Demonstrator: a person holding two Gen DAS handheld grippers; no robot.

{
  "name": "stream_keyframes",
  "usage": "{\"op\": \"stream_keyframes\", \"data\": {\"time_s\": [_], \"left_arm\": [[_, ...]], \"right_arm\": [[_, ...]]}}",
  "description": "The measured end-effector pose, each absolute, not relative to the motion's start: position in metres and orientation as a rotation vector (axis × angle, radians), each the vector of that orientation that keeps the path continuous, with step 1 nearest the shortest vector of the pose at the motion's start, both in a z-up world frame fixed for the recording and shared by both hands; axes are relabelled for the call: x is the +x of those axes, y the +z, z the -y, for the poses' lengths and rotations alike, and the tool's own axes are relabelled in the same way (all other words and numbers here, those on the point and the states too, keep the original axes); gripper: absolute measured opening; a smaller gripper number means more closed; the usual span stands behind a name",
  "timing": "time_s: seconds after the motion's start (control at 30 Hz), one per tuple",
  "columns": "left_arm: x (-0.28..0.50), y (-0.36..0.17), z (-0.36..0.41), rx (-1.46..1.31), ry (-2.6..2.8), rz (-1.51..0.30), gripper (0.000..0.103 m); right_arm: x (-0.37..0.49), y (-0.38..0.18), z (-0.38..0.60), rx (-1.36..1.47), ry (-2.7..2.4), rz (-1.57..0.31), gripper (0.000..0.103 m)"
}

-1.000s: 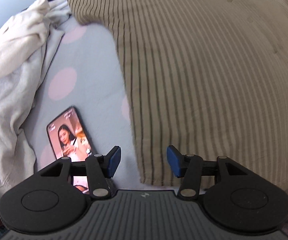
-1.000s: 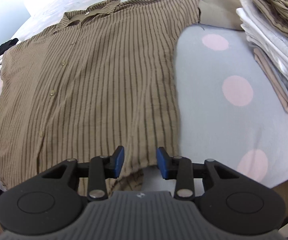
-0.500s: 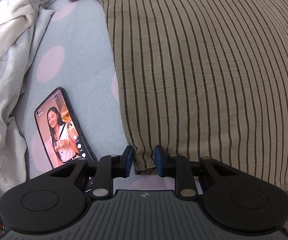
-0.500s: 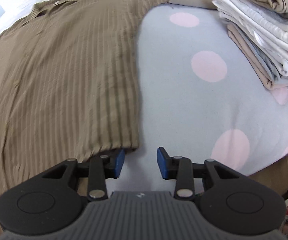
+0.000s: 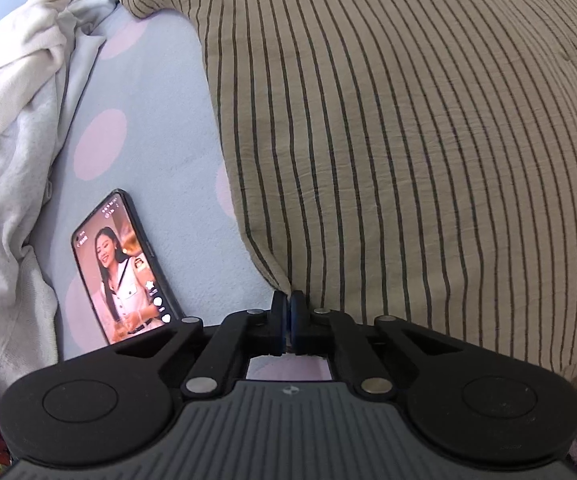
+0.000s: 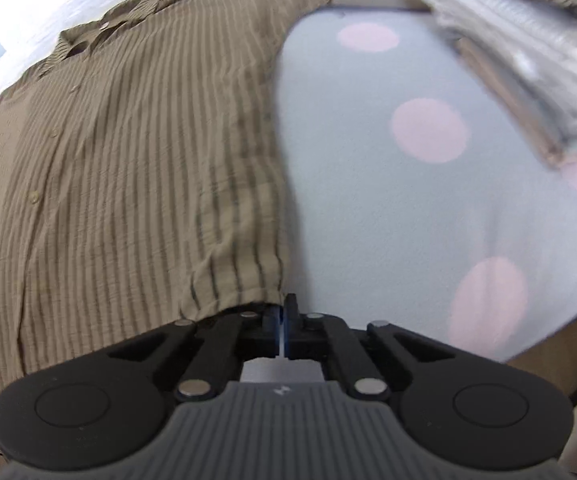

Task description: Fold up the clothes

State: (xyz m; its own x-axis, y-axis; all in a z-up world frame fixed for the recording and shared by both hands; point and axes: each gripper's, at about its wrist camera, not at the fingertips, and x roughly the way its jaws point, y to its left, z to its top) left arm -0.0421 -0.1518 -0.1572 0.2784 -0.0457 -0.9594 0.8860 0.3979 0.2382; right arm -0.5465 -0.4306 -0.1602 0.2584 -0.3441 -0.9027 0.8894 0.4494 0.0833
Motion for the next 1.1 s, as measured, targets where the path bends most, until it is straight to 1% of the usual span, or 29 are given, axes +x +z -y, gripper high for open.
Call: {"op": "stream_keyframes", "data": {"time_s": [0.13, 0.23, 0.3, 0.43, 0.53, 0.57, 0.63, 0.7, 0.73, 0.77, 0.8, 0.83, 0.87, 0.9, 0.93, 1.03, 1.1], "left_arm": [[-0.041, -0.136, 0.148, 0.991, -0.796, -1.113, 0.000], [-0.048, -0.126, 0.161, 1.051, -0.816, -1.092, 0.000], [-0.053, -0.131, 0.164, 1.126, -0.826, -1.076, 0.000], [-0.061, -0.155, 0.168, 1.237, -0.808, -1.077, 0.000], [-0.063, -0.172, 0.171, 1.287, -0.814, -1.096, 0.000], [-0.064, -0.177, 0.172, 1.304, -0.816, -1.103, 0.002], [-0.078, -0.170, 0.168, 1.321, -0.854, -1.043, 0.007], [-0.092, -0.162, 0.164, 1.335, -0.893, -0.977, 0.017], [-0.100, -0.158, 0.162, 1.342, -0.912, -0.944, 0.020], [-0.107, -0.154, 0.159, 1.349, -0.931, -0.910, 0.025], [-0.115, -0.150, 0.157, 1.355, -0.950, -0.877, 0.030], [-0.122, -0.145, 0.155, 1.361, -0.969, -0.843, 0.032], [-0.129, -0.141, 0.153, 1.367, -0.987, -0.809, 0.037], [-0.137, -0.137, 0.151, 1.372, -1.006, -0.775, 0.039], [-0.144, -0.133, 0.148, 1.377, -1.024, -0.741, 0.039], [-0.176, -0.128, 0.146, 1.384, -1.138, -0.643, 0.040], [-0.202, -0.127, 0.145, 1.383, -1.238, -0.578, 0.040]], "right_arm": [[-0.551, -0.130, 0.430, 0.566, -0.965, -1.007, 0.001], [-0.549, -0.107, 0.430, 0.405, -0.957, -1.084, 0.001], [-0.544, -0.100, 0.430, 0.304, -0.926, -1.156, 0.001], [-0.542, -0.121, 0.428, 0.225, -0.862, -1.283, 0.001], [-0.537, -0.147, 0.435, 0.255, -0.849, -1.351, 0.001], [-0.536, -0.152, 0.437, 0.285, -0.838, -1.363, 0.001], [-0.536, -0.157, 0.440, 0.311, -0.827, -1.395, 0.002], [-0.538, -0.155, 0.439, 0.309, -0.823, -1.409, 0.006], [-0.540, -0.151, 0.437, 0.300, -0.821, -1.404, 0.006], [-0.540, -0.146, 0.433, 0.281, -0.817, -1.387, 0.006], [-0.539, -0.140, 0.428, 0.259, -0.810, -1.366, 0.008], [-0.536, -0.136, 0.420, 0.232, -0.796, -1.343, 0.010], [-0.532, -0.131, 0.410, 0.203, -0.776, -1.317, 0.015], [-0.528, -0.129, 0.399, 0.175, -0.742, -1.296, 0.023], [-0.523, -0.128, 0.388, 0.149, -0.698, -1.278, 0.025], [-0.508, -0.125, 0.356, 0.072, -0.565, -1.221, 0.025], [-0.495, -0.129, 0.336, 0.013, -0.473, -1.194, 0.028]]}}
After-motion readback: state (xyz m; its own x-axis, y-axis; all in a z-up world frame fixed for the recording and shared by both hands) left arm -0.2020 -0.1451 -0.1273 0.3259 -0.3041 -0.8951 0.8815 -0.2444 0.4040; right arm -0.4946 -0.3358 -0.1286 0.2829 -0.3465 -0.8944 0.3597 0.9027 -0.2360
